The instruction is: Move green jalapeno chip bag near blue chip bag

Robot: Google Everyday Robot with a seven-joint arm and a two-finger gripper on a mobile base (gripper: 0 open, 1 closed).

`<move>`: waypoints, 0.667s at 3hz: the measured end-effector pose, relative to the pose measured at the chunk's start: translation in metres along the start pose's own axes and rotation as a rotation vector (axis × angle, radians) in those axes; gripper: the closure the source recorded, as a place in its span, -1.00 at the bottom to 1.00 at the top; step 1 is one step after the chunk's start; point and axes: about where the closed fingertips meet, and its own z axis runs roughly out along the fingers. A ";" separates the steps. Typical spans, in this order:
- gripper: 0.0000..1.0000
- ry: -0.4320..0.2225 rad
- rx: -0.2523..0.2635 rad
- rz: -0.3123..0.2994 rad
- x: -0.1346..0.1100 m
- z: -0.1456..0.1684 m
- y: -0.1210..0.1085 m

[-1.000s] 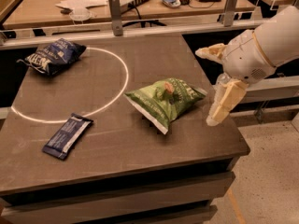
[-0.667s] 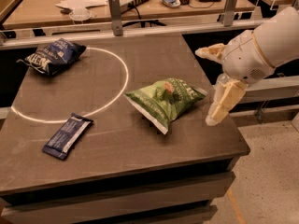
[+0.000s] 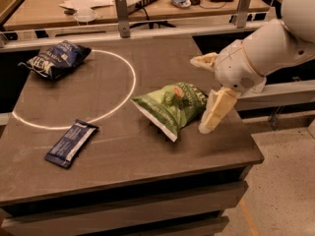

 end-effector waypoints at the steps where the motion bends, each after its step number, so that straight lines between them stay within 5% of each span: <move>1: -0.52 -0.020 -0.052 -0.019 0.001 0.028 -0.005; 2: -0.05 -0.026 -0.086 -0.033 0.001 0.041 -0.007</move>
Offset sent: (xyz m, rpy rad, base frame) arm 0.0218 0.0286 -0.0415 0.0053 0.0674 0.1152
